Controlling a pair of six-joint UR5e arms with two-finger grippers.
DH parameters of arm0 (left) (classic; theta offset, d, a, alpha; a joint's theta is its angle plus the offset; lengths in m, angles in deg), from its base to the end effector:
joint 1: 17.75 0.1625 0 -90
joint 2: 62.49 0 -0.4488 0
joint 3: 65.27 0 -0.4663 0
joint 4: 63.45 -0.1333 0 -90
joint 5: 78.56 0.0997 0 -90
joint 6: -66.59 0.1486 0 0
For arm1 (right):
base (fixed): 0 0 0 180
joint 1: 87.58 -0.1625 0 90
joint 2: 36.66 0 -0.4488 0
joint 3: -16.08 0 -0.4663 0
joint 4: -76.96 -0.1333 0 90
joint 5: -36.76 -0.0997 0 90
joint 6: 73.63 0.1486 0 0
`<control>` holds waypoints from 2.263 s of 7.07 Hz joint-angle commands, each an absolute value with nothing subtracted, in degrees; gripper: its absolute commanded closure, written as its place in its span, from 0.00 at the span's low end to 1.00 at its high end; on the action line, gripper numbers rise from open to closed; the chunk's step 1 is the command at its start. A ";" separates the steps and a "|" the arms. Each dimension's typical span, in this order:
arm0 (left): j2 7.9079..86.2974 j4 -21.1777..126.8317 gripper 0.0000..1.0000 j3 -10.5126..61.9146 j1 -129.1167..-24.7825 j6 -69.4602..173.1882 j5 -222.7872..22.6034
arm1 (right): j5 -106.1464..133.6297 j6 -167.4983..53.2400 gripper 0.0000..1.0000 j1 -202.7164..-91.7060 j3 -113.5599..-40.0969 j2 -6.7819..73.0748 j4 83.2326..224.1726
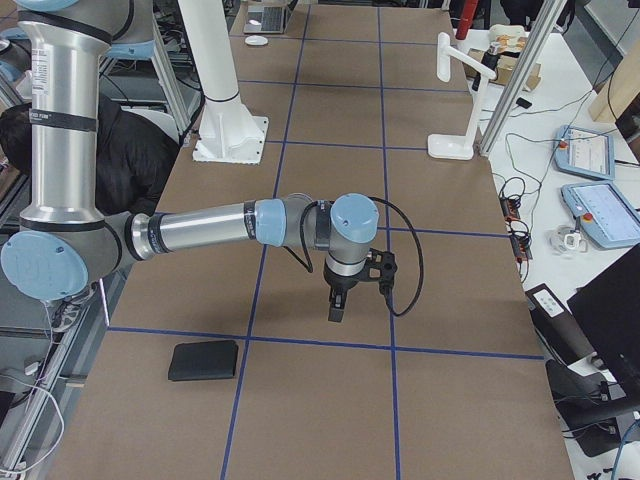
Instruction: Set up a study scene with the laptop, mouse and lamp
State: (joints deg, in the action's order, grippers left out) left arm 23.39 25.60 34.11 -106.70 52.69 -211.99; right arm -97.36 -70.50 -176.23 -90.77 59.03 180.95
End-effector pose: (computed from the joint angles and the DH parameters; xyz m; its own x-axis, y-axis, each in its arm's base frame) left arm -0.0212 -0.5401 0.6675 0.7083 -0.1764 -0.6835 0.1565 0.9834 -0.0917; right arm 0.0179 -0.5079 0.6303 0.7187 0.0719 0.6916 -0.0157 0.9961 -0.0873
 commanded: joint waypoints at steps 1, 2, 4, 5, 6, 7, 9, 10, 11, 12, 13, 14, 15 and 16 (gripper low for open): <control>23.20 24.19 0.00 33.61 -111.15 47.53 -211.72 | -98.41 -70.12 0.00 -176.17 -91.76 59.05 181.11; 23.55 18.61 0.00 34.48 -114.31 47.09 -210.67 | -98.50 -69.68 0.00 -176.17 -91.76 59.23 181.37; 20.68 11.36 0.00 36.94 -117.57 45.42 -201.54 | -98.59 -70.11 0.00 -176.17 -92.55 59.58 181.46; 18.48 10.99 0.00 37.30 -119.77 42.98 -201.34 | -98.76 -69.85 0.00 -176.17 -92.99 59.93 181.11; 14.89 10.90 0.00 37.73 -120.93 40.52 -200.56 | -98.76 -69.76 0.00 -176.17 -93.17 59.84 181.11; 11.20 10.64 0.00 39.31 -122.07 37.18 -200.90 | -98.76 -69.94 0.00 -176.26 -93.95 60.28 181.02; 8.27 10.29 0.00 38.45 -122.17 25.07 -201.08 | -98.85 -70.38 0.00 -176.26 -94.13 60.81 181.11; 7.39 10.37 0.00 35.83 -122.52 24.07 -201.25 | -101.64 -69.94 0.00 -176.26 -94.31 60.81 181.11; 7.56 10.55 0.00 33.37 -122.87 20.31 -201.34 | -104.10 -69.94 0.00 -176.70 -94.57 61.07 181.11; 7.73 11.25 0.00 32.65 -122.96 12.71 -201.60 | -104.47 -69.85 0.00 -176.70 -94.75 61.25 181.11; 7.56 11.17 0.00 32.64 -122.96 10.11 -201.78 | -104.48 -69.85 0.00 -176.96 -94.75 61.25 181.11; 7.38 10.73 0.00 32.64 -123.66 9.73 -201.78 | -104.39 -69.94 0.00 -176.96 -94.84 62.03 181.02; 6.95 10.64 0.00 32.64 -123.84 9.12 -201.96 | -104.39 -69.85 0.00 -176.96 -95.62 62.82 181.02; 6.42 10.81 0.00 32.47 -123.84 8.85 -202.13 | -104.48 -69.85 0.00 -177.05 -96.24 63.09 181.02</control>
